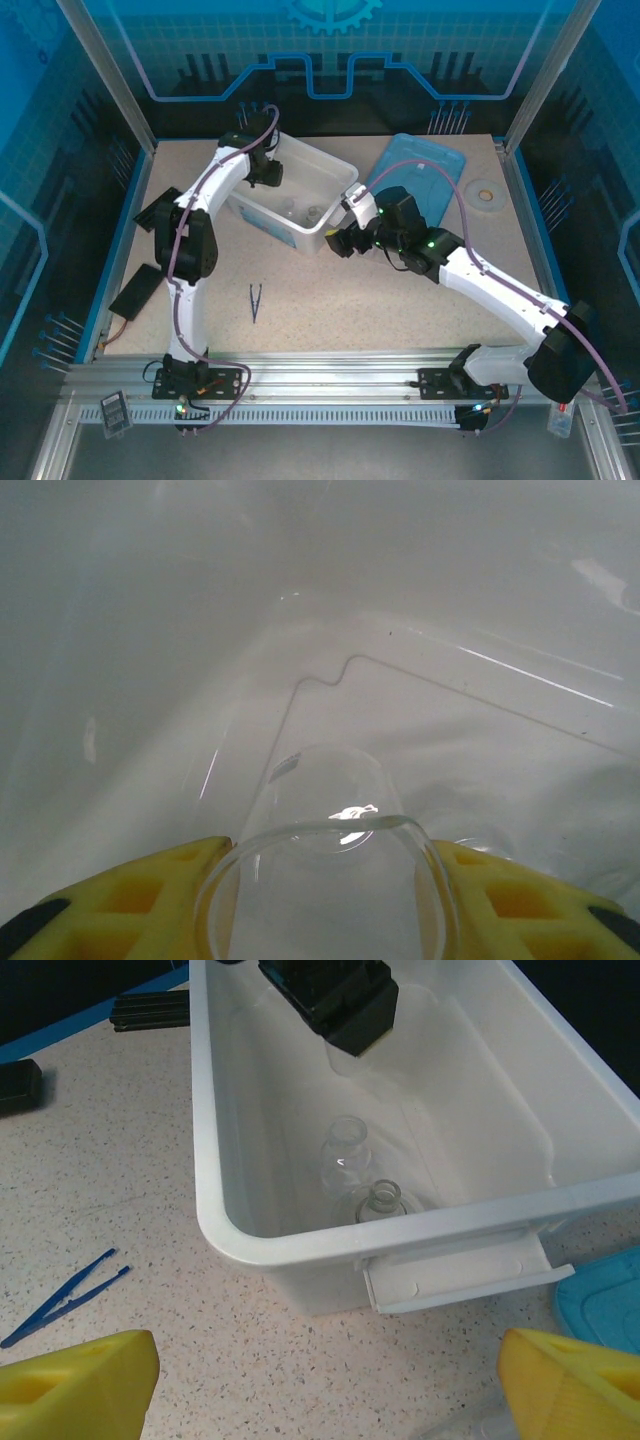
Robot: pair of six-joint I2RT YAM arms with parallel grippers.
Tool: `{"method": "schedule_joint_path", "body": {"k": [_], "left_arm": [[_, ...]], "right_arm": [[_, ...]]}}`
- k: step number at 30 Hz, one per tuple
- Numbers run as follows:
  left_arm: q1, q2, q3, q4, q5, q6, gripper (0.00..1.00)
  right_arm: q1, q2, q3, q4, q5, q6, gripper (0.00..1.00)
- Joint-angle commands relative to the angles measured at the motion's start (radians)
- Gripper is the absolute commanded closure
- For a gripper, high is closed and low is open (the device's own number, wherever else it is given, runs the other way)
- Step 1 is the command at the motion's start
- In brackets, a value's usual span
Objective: Organize the chemistry lab equipment
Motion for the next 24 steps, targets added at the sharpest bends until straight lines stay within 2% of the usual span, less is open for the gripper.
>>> {"method": "schedule_joint_path", "body": {"k": [1,17,24], "left_arm": [[0.010,0.032,0.042,-0.027,0.002,0.022,0.66],[0.012,0.063,-0.016,-0.043,0.023,0.010,0.66],[0.012,0.060,-0.028,-0.086,-0.001,-0.001,0.66]], "right_arm": [[0.014,0.013,0.031,0.014,-0.017,-0.015,0.11],[0.018,0.020,0.032,0.001,-0.014,-0.015,0.11],[0.018,0.018,0.033,-0.005,-0.012,-0.017,0.11]]}}
